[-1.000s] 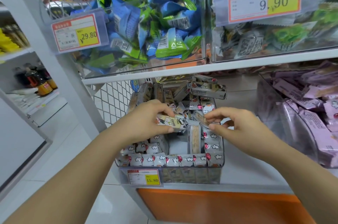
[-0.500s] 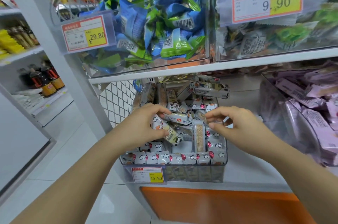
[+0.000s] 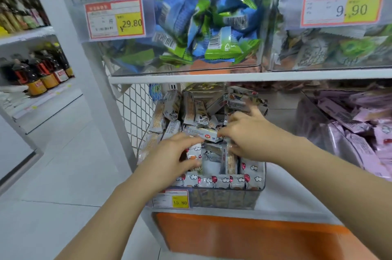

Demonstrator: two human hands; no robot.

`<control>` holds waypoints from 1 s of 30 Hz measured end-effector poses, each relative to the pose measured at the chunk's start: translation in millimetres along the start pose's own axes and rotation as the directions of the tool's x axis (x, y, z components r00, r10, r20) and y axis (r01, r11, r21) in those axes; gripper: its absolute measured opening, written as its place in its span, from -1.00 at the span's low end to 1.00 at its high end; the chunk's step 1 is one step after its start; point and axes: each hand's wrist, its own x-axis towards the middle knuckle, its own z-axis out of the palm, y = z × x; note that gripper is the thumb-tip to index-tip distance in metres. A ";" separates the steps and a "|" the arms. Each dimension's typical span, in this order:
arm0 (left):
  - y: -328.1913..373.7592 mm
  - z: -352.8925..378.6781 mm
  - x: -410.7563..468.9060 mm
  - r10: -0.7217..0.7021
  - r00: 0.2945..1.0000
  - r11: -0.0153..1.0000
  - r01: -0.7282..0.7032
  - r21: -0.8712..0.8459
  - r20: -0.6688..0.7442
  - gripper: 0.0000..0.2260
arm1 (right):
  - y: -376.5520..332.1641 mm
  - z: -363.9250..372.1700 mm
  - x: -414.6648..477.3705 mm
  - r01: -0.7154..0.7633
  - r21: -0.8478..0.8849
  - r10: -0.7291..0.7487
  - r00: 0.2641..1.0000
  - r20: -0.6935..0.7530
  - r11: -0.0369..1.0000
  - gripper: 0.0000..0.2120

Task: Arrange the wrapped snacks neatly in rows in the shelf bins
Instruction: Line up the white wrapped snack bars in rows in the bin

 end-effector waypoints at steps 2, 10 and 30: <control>-0.9 0.6 -0.2 0.032 0.999 0.999 -0.032 -0.009 0.005 -0.50 | 0.3 4.5 6.8 -0.015 -0.054 0.019 0.996 0.083 0.998 -0.67; 0.4 -1.6 -6.4 0.028 0.997 1.000 -0.028 -0.008 -0.067 -0.51 | -5.9 1.5 11.6 -0.116 0.033 0.107 0.972 0.208 0.993 -0.61; 16.6 -10.1 -36.0 -0.352 0.921 0.508 0.038 -0.860 -0.167 -0.74 | -52.5 -12.6 -79.7 0.173 0.974 0.586 0.778 -0.225 0.145 -0.83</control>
